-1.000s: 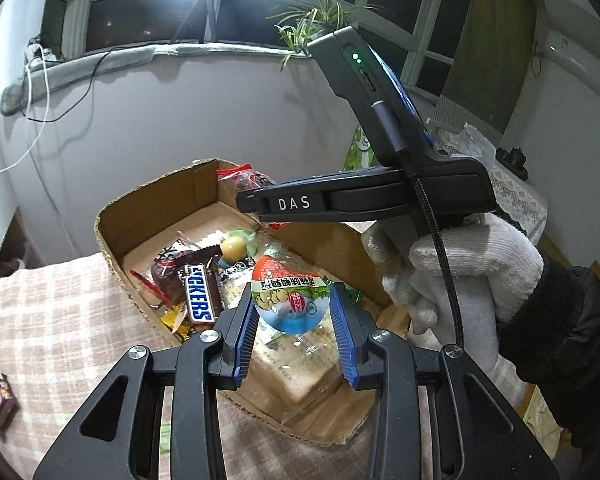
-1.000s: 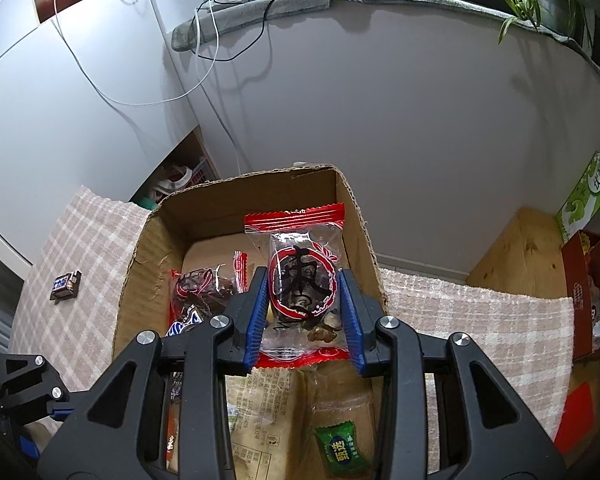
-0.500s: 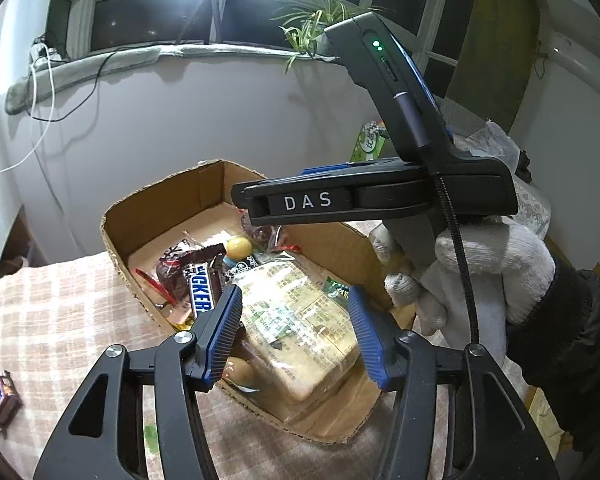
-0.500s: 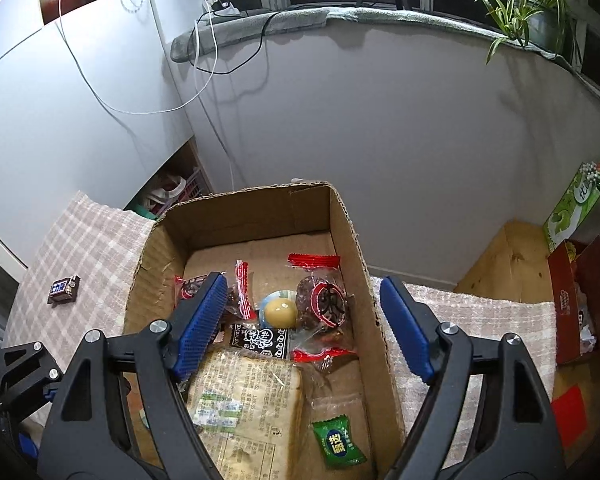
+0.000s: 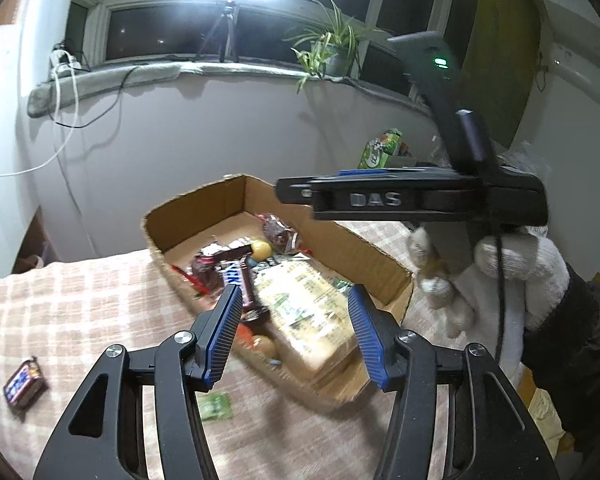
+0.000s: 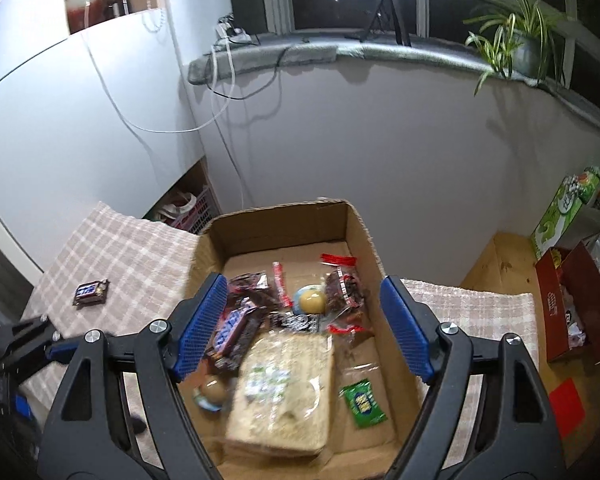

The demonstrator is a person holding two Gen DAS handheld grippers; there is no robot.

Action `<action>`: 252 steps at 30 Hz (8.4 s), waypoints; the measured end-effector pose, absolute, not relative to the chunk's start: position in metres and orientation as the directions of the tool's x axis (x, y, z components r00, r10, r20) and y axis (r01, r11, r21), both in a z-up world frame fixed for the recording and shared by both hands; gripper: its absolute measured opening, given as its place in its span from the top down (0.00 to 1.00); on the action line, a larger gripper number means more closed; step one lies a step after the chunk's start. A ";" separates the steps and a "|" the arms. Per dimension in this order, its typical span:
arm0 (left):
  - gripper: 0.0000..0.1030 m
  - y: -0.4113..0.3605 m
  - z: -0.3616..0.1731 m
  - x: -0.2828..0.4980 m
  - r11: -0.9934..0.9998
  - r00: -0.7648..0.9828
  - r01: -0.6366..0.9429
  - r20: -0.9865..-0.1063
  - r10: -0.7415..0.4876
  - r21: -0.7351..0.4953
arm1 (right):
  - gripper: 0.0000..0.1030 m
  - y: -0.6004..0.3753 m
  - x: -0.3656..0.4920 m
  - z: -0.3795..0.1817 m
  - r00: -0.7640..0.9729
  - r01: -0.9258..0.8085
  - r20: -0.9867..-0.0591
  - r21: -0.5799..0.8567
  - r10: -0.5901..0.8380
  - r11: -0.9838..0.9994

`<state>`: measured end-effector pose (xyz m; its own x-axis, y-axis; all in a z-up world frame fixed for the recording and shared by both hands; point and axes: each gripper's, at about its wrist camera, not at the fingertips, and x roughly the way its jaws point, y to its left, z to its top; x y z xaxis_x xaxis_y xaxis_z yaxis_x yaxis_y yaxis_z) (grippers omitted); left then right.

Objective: Organize snacks
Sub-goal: 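Carry both snacks over the box and open both tools to drop them, then move both tools back toward the chocolate bar and green candy, then grasp chocolate bar with left tool while right tool grasps small green candy, then carry chocolate bar with left tool into box while right tool carries green candy there, then open both tools over the box and withdraw them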

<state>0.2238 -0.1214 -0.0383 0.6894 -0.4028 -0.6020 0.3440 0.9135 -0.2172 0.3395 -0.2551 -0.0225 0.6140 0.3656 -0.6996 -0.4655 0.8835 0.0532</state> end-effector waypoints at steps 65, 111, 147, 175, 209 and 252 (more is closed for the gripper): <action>0.47 0.111 -0.128 0.222 0.975 0.624 0.201 -0.756 -0.198 -0.089 | 0.26 -0.131 0.227 -0.154 0.521 -0.361 -0.825 0.022 0.221 0.932; 0.74 0.109 -0.135 0.222 0.970 0.610 0.213 -0.759 -0.226 -0.118 | 0.95 -0.152 0.235 -0.145 0.513 -0.380 -0.772 0.188 0.375 0.906; 0.74 -0.052 -0.038 0.227 0.913 0.694 0.392 -0.616 -0.374 -0.113 | 0.95 -0.273 0.257 -0.052 0.648 -0.378 -0.655 0.167 0.389 0.911; 0.74 -0.142 -0.047 0.298 0.903 0.681 0.421 -0.628 -0.378 -0.086 | 0.86 -0.307 0.300 -0.064 0.649 -0.368 -0.667 0.147 0.366 0.918; 0.40 -0.121 -0.011 0.238 0.931 0.759 0.352 -0.551 -0.346 -0.100 | 0.13 -0.312 0.219 -0.032 0.767 -0.263 -0.592 0.061 0.247 0.963; 0.25 -0.100 -0.004 0.162 0.972 0.814 0.223 -0.536 -0.225 -0.069 | 0.03 -0.309 0.158 -0.014 0.808 -0.206 -0.555 0.044 0.195 0.978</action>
